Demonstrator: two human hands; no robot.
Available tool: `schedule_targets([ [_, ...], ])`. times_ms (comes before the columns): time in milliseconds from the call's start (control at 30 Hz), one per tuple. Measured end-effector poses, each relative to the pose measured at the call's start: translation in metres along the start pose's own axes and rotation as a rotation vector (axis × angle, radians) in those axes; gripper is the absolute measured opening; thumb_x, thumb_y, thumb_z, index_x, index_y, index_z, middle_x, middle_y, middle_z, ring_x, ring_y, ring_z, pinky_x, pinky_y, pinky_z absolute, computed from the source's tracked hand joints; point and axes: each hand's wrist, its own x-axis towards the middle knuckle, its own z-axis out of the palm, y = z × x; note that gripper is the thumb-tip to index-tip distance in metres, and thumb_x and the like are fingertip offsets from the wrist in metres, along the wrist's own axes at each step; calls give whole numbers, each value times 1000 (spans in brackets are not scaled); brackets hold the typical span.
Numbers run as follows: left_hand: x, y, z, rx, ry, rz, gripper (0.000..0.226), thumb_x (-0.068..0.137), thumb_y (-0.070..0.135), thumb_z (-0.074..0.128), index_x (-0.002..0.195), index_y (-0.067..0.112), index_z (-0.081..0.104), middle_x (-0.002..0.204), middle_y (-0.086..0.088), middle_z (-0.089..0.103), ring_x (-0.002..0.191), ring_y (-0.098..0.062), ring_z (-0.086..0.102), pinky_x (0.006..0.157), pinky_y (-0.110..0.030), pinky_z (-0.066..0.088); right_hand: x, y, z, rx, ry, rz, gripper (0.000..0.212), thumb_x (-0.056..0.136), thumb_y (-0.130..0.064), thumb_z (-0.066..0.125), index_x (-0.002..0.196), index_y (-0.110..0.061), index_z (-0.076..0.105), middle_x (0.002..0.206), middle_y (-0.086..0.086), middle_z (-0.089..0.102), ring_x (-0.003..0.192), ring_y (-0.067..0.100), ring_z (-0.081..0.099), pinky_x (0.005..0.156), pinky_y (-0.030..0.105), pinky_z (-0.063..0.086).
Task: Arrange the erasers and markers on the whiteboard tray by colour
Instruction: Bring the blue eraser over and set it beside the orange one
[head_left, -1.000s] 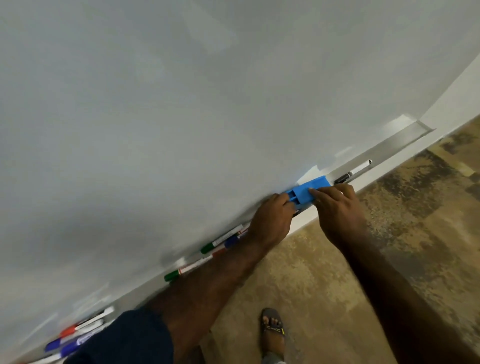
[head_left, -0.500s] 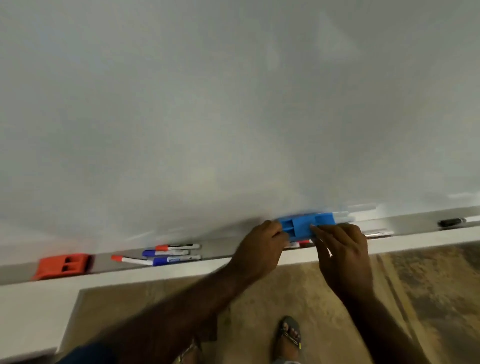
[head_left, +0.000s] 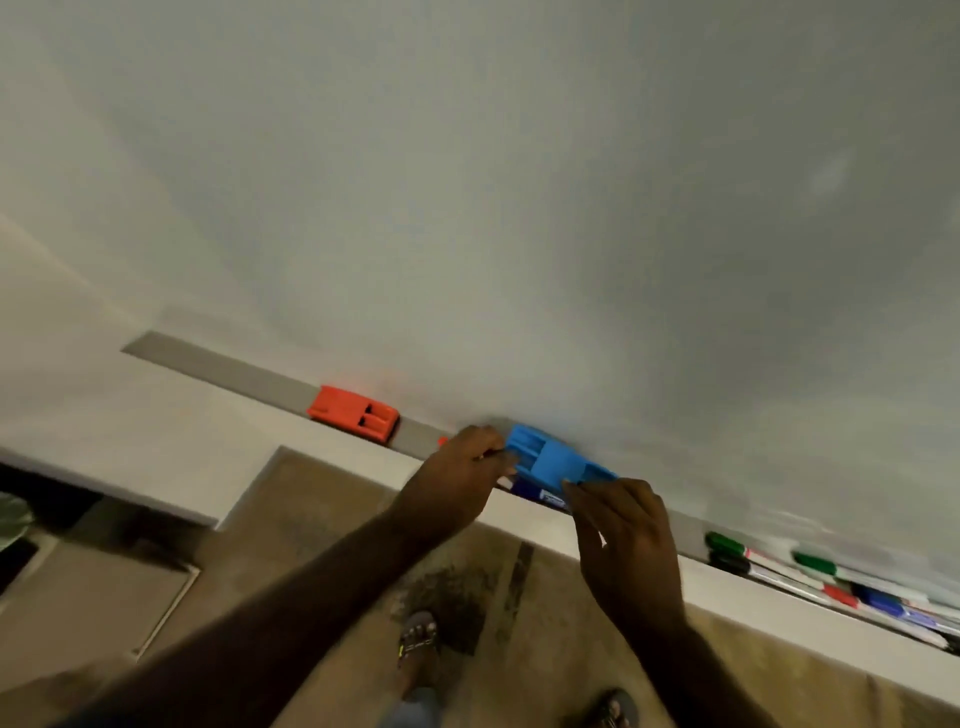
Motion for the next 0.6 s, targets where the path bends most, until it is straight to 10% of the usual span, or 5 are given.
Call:
schedule_targets([
  [333,-84,-152,-107,142,164,-173,27,100,31,58,115,19,76,106,-5,73,95,-20,61,79,-31,50,80,-134,108,164,-87,-242,36,87,-20,80,119,-20,64,111,1,73,104,19,64,88,41,58],
  [600,-126,-237,-157,233,202,-211,26,83,-1,80,109,2,78,92,-20,73,77,-38,69,63,-45,59,142,-216,179,235,-78,-463,30,103,-30,47,115,-11,67,106,5,74,104,19,61,93,37,55],
])
